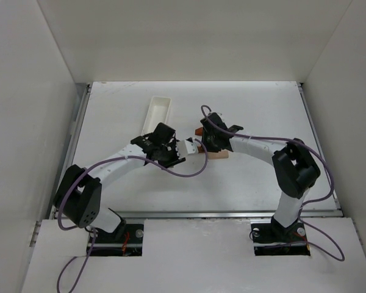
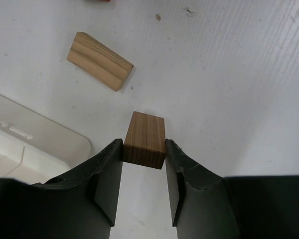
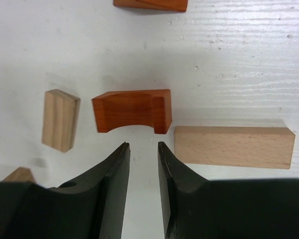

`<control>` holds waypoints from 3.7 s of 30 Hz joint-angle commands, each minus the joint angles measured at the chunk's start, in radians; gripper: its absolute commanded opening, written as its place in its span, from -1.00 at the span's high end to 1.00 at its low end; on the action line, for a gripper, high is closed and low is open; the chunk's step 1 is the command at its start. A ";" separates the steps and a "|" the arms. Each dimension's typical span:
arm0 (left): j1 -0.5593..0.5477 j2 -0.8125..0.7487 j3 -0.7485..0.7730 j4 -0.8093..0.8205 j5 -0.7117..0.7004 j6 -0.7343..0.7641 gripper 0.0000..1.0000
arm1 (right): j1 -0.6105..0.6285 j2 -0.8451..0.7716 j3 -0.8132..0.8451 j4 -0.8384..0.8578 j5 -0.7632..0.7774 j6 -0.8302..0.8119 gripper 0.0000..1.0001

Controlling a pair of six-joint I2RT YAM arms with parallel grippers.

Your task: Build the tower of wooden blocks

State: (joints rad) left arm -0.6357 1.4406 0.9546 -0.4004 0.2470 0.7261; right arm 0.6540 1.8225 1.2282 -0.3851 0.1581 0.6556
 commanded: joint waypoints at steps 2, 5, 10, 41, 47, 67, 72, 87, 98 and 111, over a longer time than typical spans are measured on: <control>-0.001 -0.005 0.033 0.029 -0.022 0.001 1.00 | 0.003 -0.066 -0.012 0.017 0.027 -0.013 0.31; -0.001 -0.005 0.024 0.029 -0.022 0.001 1.00 | 0.003 -0.075 -0.012 0.017 0.027 -0.013 0.25; -0.001 0.026 0.013 0.020 -0.022 0.001 1.00 | -0.007 -0.075 -0.012 0.017 0.027 -0.004 0.25; -0.001 0.055 0.004 0.002 0.000 0.001 0.37 | -0.007 -0.066 -0.010 0.026 -0.002 -0.004 0.21; -0.001 0.055 0.004 0.002 0.000 0.001 0.24 | -0.007 -0.066 -0.010 0.026 -0.002 -0.004 0.15; -0.001 0.035 -0.017 -0.020 -0.009 0.042 0.21 | -0.007 -0.084 -0.019 0.035 -0.002 -0.004 0.13; -0.001 0.035 -0.017 -0.020 -0.009 0.052 0.34 | -0.007 -0.084 -0.019 0.035 -0.002 -0.004 0.13; -0.001 -0.014 -0.053 0.002 0.012 0.186 0.52 | -0.007 -0.084 -0.019 0.035 0.017 -0.013 0.13; -0.001 0.004 -0.050 0.002 0.044 0.265 0.52 | -0.007 -0.094 -0.029 0.045 0.017 -0.013 0.13; -0.001 0.004 -0.050 -0.028 0.055 0.305 0.36 | -0.007 -0.094 -0.029 0.045 0.017 -0.013 0.10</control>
State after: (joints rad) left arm -0.6346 1.4620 0.9073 -0.3958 0.2729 1.0119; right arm 0.6540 1.7733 1.1961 -0.3801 0.1593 0.6506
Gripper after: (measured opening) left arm 0.323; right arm 0.445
